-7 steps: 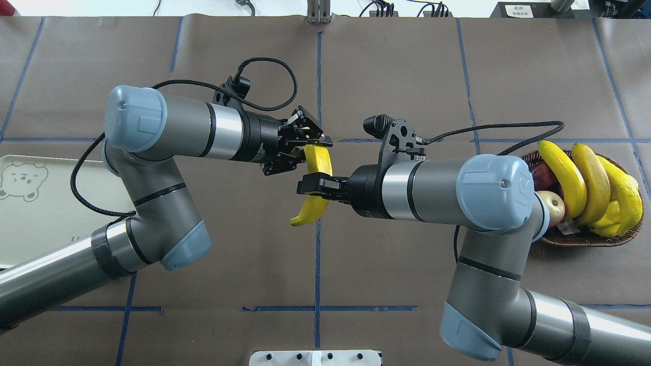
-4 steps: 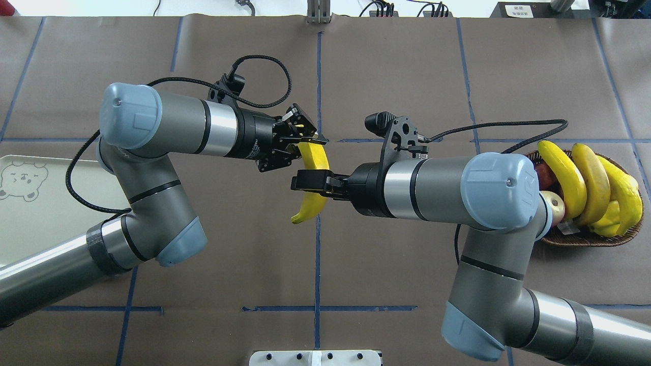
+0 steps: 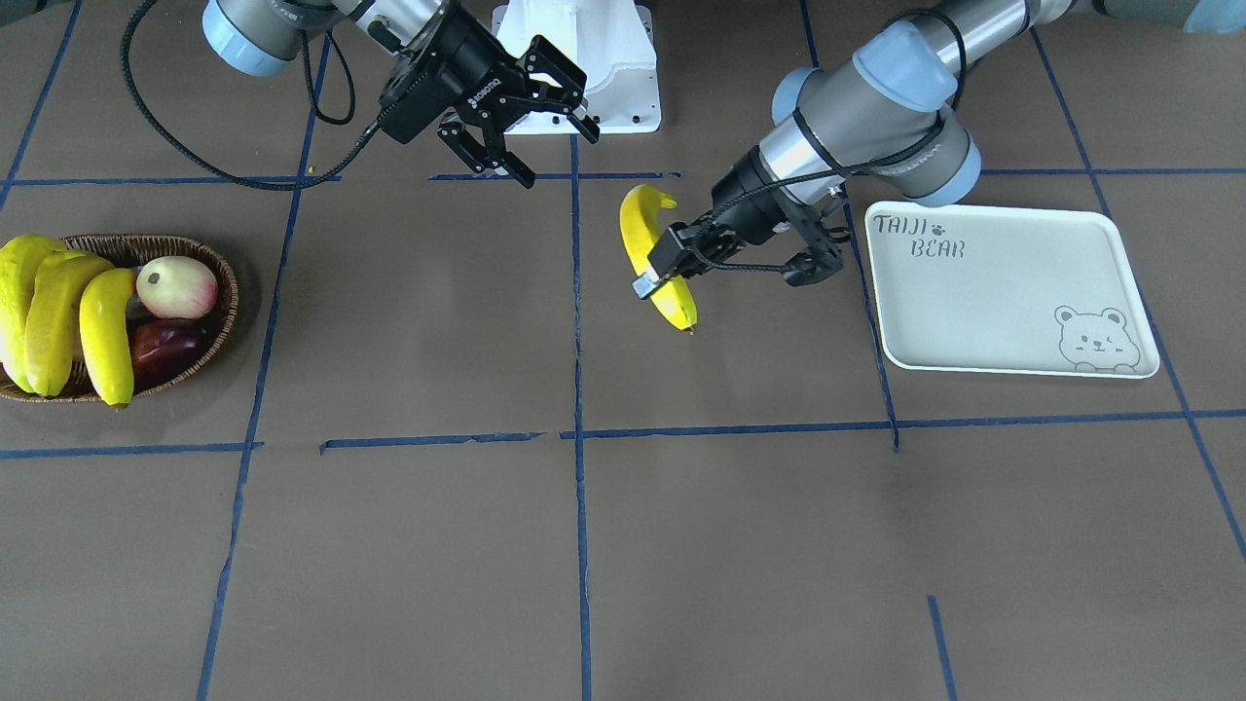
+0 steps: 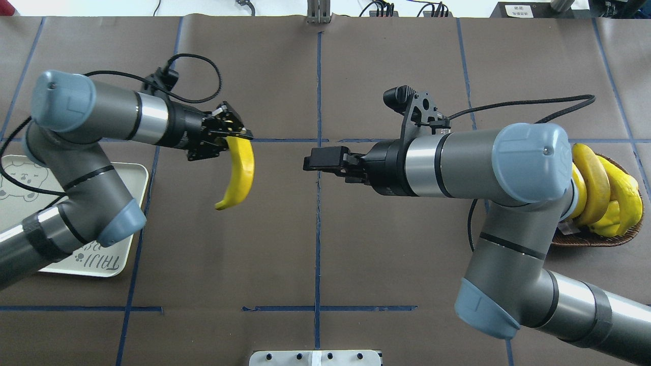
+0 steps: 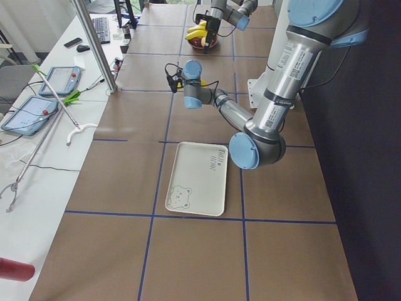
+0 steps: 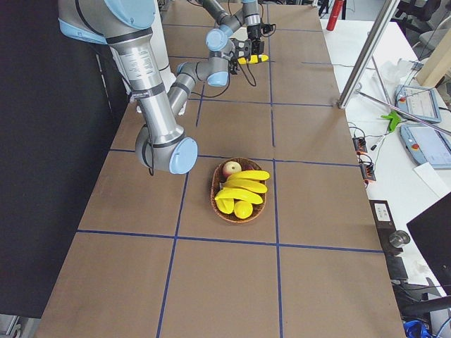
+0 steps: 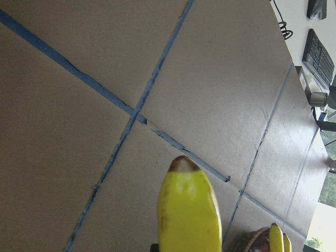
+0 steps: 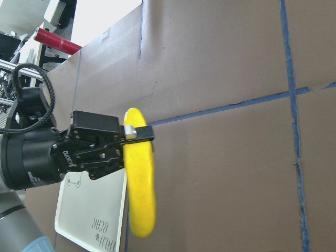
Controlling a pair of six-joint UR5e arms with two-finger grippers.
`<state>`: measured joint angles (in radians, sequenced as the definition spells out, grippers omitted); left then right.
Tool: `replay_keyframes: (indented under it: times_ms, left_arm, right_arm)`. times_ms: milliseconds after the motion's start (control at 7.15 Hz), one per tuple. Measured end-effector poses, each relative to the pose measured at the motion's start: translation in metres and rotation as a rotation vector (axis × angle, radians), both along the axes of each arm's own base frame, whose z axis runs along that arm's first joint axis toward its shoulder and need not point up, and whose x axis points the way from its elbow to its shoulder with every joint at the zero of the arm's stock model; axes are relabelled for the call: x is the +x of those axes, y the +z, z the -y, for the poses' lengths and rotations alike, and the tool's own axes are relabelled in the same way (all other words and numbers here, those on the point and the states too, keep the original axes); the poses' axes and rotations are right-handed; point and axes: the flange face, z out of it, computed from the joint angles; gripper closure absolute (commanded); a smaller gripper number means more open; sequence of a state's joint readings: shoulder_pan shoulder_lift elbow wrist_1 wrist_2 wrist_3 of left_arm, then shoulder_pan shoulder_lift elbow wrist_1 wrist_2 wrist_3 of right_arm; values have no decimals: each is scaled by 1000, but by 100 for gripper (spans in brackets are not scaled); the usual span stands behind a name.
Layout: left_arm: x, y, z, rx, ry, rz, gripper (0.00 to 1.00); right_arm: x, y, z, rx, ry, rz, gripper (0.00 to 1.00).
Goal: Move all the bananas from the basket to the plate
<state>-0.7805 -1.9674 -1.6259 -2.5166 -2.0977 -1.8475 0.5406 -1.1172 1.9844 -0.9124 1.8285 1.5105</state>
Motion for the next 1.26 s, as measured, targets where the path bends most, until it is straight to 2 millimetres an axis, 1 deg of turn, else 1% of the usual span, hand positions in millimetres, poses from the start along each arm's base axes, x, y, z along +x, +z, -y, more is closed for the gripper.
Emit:
replay_keyframes:
  times_ms: [140, 280, 419, 559, 699, 839, 978, 1258]
  left_arm:
    - [-49, 53, 12, 31, -2, 83, 100]
    - [-101, 120, 10, 85, 7, 188, 100]
    - [-141, 186, -7, 151, 39, 298, 100]
    - [-172, 241, -28, 200, 70, 395, 100]
    - [-194, 279, -46, 219, 85, 466, 100]
    - [-206, 304, -57, 223, 100, 512, 100]
    - [-212, 321, -63, 216, 109, 537, 100]
    - [-219, 349, -68, 215, 128, 582, 100]
  right_arm:
    - [16, 7, 10, -10, -5, -20, 0]
    - [35, 17, 27, -29, -19, -66, 0]
    - [56, 27, 46, -37, -38, -130, 0]
    - [73, 37, 61, -29, -57, -196, 0]
    - [84, 48, 70, -18, -67, -246, 0]
    - [94, 58, 78, -8, -69, -284, 0]
    - [100, 65, 82, -5, -72, -311, 0]
    - [104, 73, 85, -8, -76, -332, 0]
